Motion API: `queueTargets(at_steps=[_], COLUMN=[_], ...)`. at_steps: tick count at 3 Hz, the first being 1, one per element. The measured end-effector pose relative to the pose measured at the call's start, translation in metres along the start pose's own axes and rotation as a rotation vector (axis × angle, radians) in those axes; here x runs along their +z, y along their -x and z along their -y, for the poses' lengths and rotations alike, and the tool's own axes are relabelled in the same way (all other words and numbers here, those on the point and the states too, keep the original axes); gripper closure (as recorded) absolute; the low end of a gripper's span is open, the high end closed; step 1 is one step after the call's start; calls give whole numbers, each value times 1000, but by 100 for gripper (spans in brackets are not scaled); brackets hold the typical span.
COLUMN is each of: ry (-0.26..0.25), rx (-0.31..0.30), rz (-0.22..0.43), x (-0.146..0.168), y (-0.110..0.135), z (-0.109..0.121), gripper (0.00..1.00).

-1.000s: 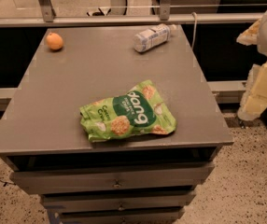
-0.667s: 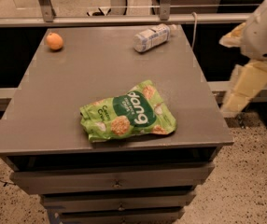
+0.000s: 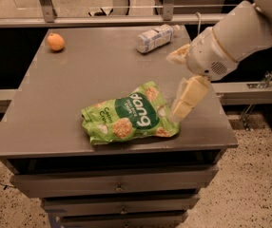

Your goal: Move green rice chip bag near orange

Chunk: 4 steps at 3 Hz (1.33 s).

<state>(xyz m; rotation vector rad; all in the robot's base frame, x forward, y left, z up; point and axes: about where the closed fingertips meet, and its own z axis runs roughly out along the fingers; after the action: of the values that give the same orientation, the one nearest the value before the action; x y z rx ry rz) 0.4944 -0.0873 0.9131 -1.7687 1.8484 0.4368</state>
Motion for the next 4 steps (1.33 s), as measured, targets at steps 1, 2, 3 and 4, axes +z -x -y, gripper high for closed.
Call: queueTargets(at_steps=[1, 2, 3, 4], ry=[77, 112, 123, 124], rx=[-40, -96, -119, -115], rz=[100, 133, 131, 128], x=[40, 71, 96, 109], y=[27, 46, 54, 57], z=[-15, -33, -45, -50], gripper=[0, 0, 13, 30])
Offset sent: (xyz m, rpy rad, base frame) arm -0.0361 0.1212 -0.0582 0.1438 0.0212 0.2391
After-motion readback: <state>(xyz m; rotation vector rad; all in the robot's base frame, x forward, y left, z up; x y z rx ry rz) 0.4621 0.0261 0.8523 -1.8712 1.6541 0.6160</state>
